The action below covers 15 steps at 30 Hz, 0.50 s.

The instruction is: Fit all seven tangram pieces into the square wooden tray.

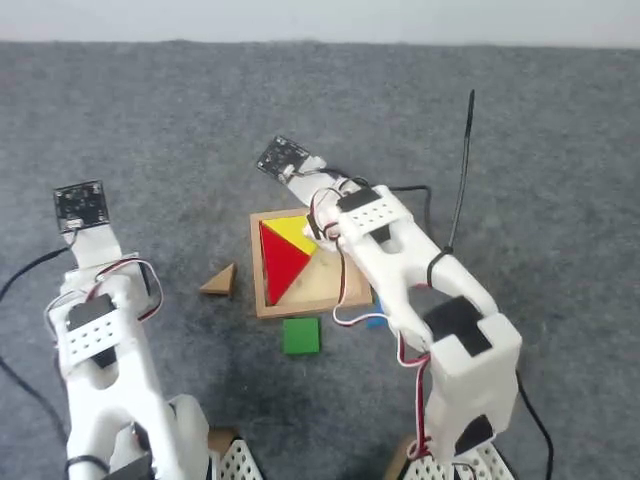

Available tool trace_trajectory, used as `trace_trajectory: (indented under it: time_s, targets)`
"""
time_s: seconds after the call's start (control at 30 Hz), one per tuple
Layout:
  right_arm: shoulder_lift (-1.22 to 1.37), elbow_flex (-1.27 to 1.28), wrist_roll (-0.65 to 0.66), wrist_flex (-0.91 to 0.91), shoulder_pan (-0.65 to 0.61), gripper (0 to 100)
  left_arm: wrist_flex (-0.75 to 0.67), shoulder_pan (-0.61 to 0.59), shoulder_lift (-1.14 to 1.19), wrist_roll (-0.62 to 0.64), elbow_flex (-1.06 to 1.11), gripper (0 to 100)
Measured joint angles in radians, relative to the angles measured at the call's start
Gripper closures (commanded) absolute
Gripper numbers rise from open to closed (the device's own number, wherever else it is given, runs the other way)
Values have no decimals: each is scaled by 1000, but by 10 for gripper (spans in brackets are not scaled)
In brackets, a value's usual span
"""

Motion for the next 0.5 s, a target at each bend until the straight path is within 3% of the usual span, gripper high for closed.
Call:
trace_trajectory:
  time_s: [0.5]
  targets:
    - [-38,-20,2,95,-49,951,0,35,0,0,0,960]
